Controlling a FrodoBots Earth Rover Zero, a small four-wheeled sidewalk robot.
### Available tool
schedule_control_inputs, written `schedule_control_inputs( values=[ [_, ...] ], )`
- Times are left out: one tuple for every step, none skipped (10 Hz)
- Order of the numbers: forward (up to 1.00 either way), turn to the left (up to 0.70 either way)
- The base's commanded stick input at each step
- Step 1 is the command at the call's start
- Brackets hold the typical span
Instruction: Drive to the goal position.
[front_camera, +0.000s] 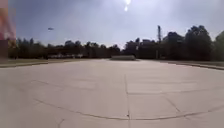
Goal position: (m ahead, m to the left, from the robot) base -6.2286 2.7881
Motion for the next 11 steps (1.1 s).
schedule_control_inputs(
  values=[
    [1.00, -0.01],
    [1.00, -0.01],
    [1.00, -0.01],
    [1.00, -0.30],
    [1.00, -0.40],
    [1.00, -0.40],
    [1.00, -0.40],
    [1.00, -0.40],
    [1.00, -0.40],
    [1.00, -0.40],
    [1.00, -0.40]
  ],
)
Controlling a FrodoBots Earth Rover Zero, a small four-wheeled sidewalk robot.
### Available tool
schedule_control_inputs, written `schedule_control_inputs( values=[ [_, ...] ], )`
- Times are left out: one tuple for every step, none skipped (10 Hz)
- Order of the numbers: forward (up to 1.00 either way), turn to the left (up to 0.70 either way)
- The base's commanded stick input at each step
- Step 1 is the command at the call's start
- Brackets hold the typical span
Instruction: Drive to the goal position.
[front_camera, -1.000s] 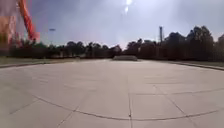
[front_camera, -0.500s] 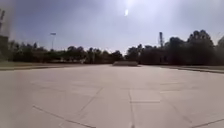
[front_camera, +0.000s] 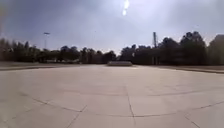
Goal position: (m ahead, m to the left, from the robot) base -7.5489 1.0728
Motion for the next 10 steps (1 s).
schedule_control_inputs(
  values=[
    [1.00, -0.40],
    [1.00, -0.40],
    [1.00, -0.39],
    [1.00, -0.20],
    [0.94, -0.01],
    [0.00, 0.00],
    [0.00, 0.00],
    [0.00, 0.00],
    [0.00, 0.00],
    [0.00, 0.00]
  ],
)
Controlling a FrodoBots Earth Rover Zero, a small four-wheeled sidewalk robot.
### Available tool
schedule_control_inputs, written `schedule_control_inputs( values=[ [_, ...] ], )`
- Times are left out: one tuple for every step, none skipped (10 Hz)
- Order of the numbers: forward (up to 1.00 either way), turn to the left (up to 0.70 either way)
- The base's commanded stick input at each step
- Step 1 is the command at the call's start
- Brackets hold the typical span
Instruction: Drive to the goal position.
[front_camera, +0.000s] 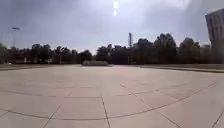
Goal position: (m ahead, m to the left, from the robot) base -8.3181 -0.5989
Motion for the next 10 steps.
schedule_control_inputs(
  values=[
    [0.00, 0.00],
    [-0.03, 0.00],
    [-0.80, -0.01],
    [-1.00, -0.01],
    [-1.00, -0.01],
    [-1.00, -0.01],
    [-1.00, -0.01],
    [-1.00, -0.01],
    [-1.00, -0.01],
    [-1.00, -0.01]
  ],
)
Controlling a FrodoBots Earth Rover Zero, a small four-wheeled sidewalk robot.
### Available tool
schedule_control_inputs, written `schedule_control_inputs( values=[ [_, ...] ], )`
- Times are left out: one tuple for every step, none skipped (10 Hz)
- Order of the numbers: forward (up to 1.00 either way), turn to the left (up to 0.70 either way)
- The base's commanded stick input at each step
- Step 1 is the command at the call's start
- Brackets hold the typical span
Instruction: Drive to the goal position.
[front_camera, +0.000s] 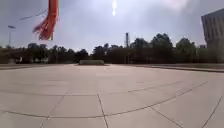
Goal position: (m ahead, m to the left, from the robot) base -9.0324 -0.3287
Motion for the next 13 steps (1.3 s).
schedule_control_inputs(
  values=[
    [-1.00, -0.01],
    [-1.00, -0.01],
    [-1.00, -0.01],
    [-1.00, -0.01],
    [-1.00, -0.01],
    [-1.00, -0.01],
    [-1.00, -0.01],
    [-1.00, -0.01],
    [-1.00, -0.01],
    [-1.00, -0.01],
    [-1.00, -0.01],
    [-1.00, -0.01],
    [-1.00, -0.01]
  ],
)
